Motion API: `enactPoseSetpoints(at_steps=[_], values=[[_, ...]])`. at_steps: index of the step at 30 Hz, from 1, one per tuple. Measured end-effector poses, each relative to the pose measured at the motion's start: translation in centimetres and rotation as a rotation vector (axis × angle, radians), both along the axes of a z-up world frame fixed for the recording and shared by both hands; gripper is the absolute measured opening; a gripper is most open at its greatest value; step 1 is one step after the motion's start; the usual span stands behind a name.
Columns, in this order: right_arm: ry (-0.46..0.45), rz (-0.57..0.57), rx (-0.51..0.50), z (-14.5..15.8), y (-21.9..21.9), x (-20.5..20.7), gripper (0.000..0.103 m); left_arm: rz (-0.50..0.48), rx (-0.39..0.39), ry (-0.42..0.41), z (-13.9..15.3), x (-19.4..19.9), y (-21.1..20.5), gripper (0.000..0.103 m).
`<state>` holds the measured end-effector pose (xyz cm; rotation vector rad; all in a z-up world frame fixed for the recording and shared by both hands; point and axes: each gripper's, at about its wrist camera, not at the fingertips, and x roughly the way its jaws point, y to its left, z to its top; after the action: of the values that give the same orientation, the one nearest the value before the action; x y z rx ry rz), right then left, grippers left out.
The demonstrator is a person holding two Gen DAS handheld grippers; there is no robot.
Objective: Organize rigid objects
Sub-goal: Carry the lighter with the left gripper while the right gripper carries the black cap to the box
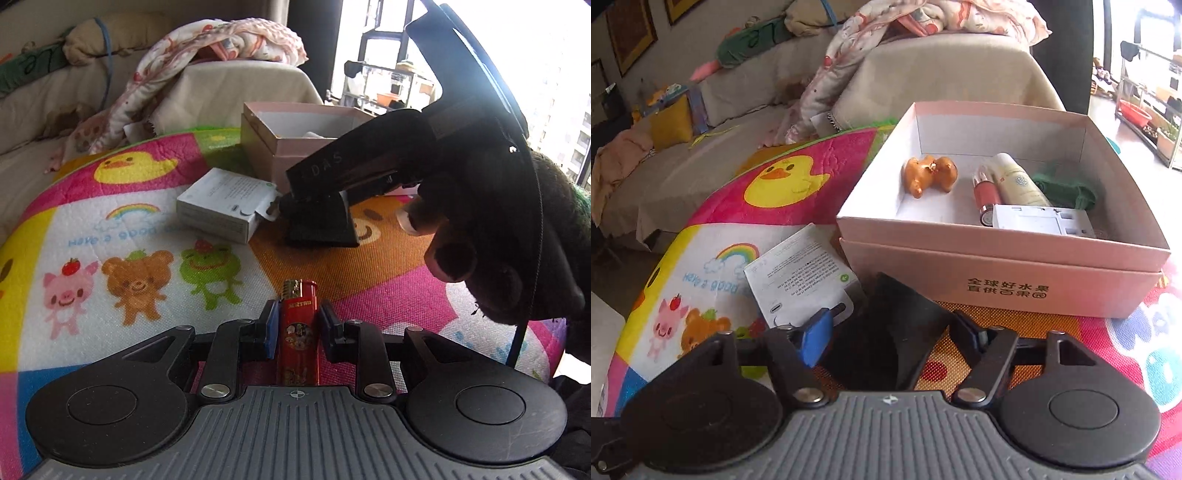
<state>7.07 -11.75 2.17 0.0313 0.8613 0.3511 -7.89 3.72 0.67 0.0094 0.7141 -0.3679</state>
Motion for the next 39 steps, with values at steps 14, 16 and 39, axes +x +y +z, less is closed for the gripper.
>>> enactPoseSetpoints(at_steps=[14,16,39], values=[[-0.180,0.127,-0.255,0.6,-5.1,-6.4,0.068,0.012,-0.022,0.062,0.6,-0.2,0.0,0.028],[-0.146,0.113,-0.205,0.6,-5.4,-5.9,0.068,0.008,0.004,0.065,0.7,-0.1,-0.3,0.028],[-0.384,0.029,-0.032,11.0,-11.6,-6.9,0.047,-0.099,-0.049,-0.294,10.8,3.6,-2.1,0.026]])
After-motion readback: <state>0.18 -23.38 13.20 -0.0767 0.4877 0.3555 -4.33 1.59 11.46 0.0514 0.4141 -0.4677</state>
